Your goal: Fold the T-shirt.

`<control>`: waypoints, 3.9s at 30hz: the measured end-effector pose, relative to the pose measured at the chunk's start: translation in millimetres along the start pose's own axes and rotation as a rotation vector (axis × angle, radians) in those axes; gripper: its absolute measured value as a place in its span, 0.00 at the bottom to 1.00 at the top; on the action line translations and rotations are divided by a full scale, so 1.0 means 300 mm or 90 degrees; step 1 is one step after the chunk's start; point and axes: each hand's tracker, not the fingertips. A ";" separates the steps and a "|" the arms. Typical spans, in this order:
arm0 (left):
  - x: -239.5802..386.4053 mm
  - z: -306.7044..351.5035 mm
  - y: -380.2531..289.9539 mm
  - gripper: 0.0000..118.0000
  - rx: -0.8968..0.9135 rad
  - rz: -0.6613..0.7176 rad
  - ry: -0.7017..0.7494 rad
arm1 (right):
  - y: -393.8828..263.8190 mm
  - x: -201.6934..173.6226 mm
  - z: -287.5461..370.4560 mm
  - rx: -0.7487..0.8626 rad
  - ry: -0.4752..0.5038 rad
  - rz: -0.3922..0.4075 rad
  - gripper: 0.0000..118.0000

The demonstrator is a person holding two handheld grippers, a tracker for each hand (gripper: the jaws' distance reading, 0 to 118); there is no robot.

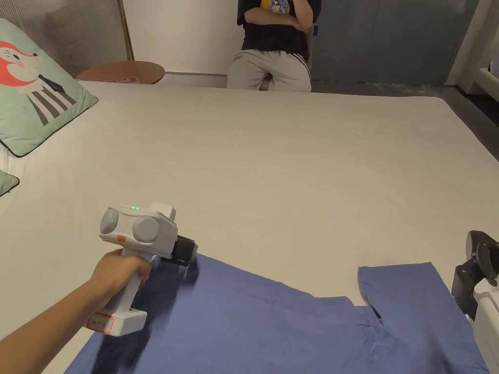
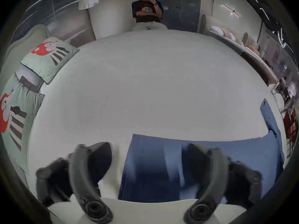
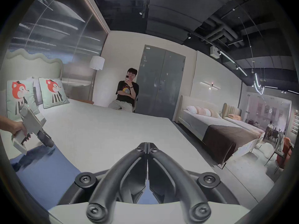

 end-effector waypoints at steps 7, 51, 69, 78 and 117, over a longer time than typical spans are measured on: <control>0.060 -0.002 -0.052 0.13 0.009 -0.025 -0.036 | -0.059 0.014 -0.025 -0.046 0.002 -0.014 0.00; -0.020 0.624 -0.137 0.01 0.238 0.021 0.006 | -0.039 0.196 -0.148 -0.228 0.035 -0.033 0.01; -0.175 1.295 0.339 0.01 0.600 0.087 0.134 | 0.813 0.142 -0.172 0.182 -0.052 0.021 0.01; -0.202 1.338 0.560 0.01 0.669 0.139 0.157 | 1.020 0.149 -0.318 0.242 -0.061 -0.011 0.01; -0.196 0.518 -0.424 0.01 0.299 0.104 0.099 | -0.103 0.073 -0.126 -0.098 0.105 -0.127 0.01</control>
